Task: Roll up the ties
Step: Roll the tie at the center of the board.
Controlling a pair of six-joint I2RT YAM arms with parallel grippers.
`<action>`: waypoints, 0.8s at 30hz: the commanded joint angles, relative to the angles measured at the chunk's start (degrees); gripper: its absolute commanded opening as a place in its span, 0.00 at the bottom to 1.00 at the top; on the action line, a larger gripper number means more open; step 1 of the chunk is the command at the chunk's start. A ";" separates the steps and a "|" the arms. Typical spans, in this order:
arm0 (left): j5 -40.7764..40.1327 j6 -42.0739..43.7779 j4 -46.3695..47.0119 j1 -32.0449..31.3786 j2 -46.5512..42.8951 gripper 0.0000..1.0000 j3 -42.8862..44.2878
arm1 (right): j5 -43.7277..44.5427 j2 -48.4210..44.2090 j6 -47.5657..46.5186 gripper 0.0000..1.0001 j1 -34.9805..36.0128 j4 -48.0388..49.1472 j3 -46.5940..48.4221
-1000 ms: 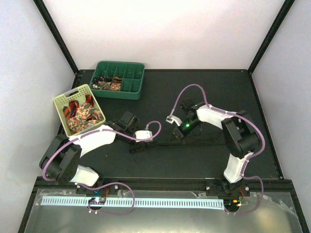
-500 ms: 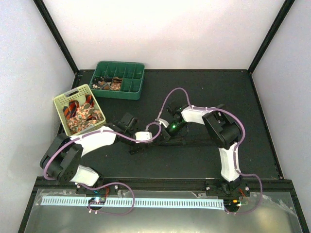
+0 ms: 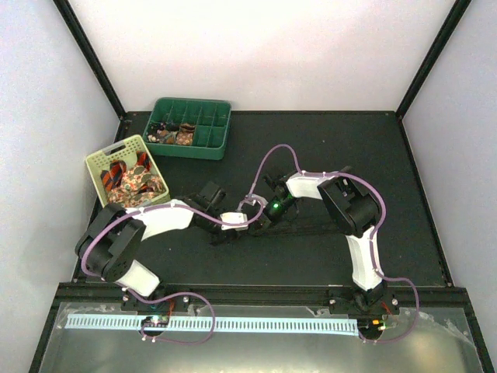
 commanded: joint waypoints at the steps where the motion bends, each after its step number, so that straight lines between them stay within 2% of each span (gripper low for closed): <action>1: 0.90 0.02 0.92 -1.13 1.13 0.54 2.26 | 8.20 3.54 -0.32 0.09 -0.35 0.08 -0.98; 5: 0.46 -0.76 0.88 -2.25 0.88 0.42 3.07 | 7.89 4.00 -0.62 0.09 -0.28 -0.76 -0.49; 9: 0.55 -1.90 0.85 -2.58 -0.69 0.36 3.23 | 7.76 3.92 -0.69 0.09 -0.28 -0.93 -0.51; 13: 3.28 -4.66 0.38 -2.94 -1.57 0.35 5.13 | 7.52 3.79 -0.92 0.09 -0.36 -1.26 -0.32; 18: 2.68 -5.16 -1.28 -3.66 0.17 0.34 7.39 | 7.65 3.15 -1.56 0.10 -0.28 -2.50 0.70; 24: 3.09 -5.11 -2.62 -3.78 0.88 0.35 8.92 | 8.03 1.96 -2.25 0.15 -0.46 -4.09 1.76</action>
